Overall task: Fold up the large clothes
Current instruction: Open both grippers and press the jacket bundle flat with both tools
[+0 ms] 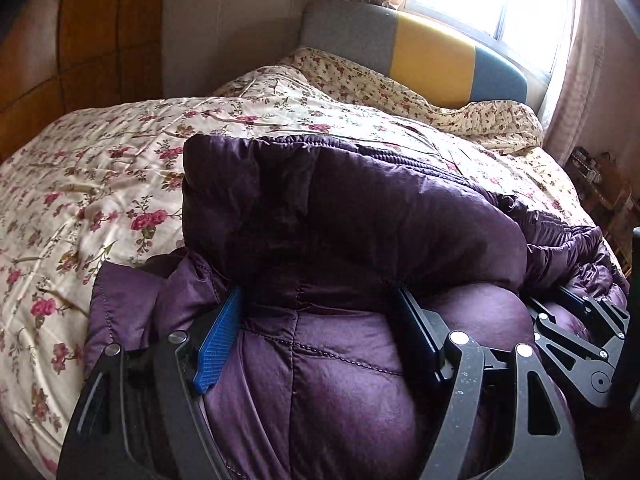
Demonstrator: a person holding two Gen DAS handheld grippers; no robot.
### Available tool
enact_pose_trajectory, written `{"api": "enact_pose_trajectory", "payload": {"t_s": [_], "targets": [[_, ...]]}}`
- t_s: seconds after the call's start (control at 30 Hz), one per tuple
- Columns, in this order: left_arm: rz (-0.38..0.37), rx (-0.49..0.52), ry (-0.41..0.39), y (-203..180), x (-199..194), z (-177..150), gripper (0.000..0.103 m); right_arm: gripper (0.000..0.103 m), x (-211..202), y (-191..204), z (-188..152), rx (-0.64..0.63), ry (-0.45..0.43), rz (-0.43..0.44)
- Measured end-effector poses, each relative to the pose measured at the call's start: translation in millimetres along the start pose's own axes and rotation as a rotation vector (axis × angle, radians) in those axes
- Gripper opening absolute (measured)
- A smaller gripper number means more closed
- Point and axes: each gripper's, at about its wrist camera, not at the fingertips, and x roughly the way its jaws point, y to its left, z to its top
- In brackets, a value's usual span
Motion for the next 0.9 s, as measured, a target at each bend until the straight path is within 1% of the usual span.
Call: {"api": "enact_pose_trajectory", "payload": {"t_s": [0.17, 0.3, 0.43, 0.53, 0.6, 0.67, 0.8, 0.9], "targets": [[-0.022, -0.015, 0.015, 3, -16, 4, 0.077, 0.046, -4, -3, 2, 0.006, -0.003, 0.006], [-0.038, -0.061, -0.019, 20, -44, 4, 0.080, 0.048, -6, -5, 4, 0.012, 0.003, 0.011], [-0.004, -0.119, -0.037, 54, -66, -1, 0.080, 0.050, -8, -8, 6, 0.023, 0.009, 0.020], [0.009, -0.172, -0.022, 80, -75, -8, 0.080, 0.055, -13, -12, 8, 0.039, 0.009, 0.033], [-0.008, -0.206, 0.000, 97, -78, -14, 0.080, 0.061, -18, -14, 9, 0.043, 0.003, 0.035], [-0.020, -0.232, 0.023, 109, -79, -21, 0.080, 0.063, -26, -16, 9, 0.049, -0.009, 0.045], [-0.045, -0.238, 0.054, 114, -79, -35, 0.080, 0.062, -44, -17, 6, 0.047, -0.029, 0.076], [-0.025, -0.201, 0.059, 106, -81, -40, 0.080, 0.057, -58, -14, 1, 0.041, -0.041, 0.104]]}}
